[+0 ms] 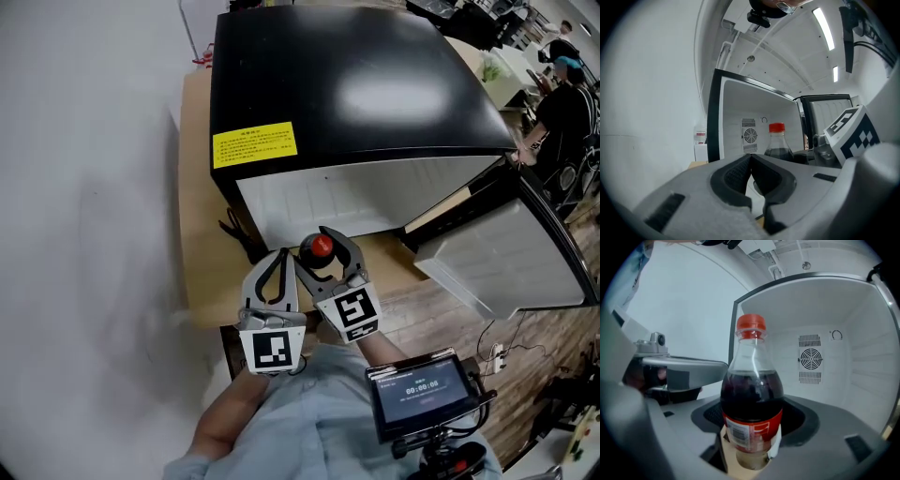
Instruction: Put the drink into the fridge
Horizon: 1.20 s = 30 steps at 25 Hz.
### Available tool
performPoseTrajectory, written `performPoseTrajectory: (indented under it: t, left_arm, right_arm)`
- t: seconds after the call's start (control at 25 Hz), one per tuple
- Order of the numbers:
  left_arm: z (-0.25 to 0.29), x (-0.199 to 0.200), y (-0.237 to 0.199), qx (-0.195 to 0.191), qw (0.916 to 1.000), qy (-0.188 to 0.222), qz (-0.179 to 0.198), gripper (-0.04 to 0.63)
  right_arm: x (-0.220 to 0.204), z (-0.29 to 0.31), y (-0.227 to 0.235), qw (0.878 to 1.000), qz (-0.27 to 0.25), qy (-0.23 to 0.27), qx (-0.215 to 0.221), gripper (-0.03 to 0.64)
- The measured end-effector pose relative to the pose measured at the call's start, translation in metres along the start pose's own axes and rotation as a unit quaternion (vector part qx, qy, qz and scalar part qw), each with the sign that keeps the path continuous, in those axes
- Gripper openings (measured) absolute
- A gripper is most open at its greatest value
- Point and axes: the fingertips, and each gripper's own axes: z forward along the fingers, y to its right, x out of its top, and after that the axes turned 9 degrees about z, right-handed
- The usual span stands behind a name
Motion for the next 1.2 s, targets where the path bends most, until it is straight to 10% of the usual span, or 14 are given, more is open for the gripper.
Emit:
performPoseTrajectory:
  t: [0.52, 1.2]
  left_arm:
    - [0.043, 0.009, -0.006, 0.081, 0.9966, 0.002, 0.015, 0.009]
    - [0.084, 0.010, -0.015, 0.085, 0.9949, 0.011, 0.054, 0.009]
  right_arm:
    - [0.015, 0.026, 0.033, 0.997, -0.022, -0.005, 0.071, 0.310]
    - [0.022, 0.054, 0.060, 0.996, -0.017, 0.009, 0.082, 0.310]
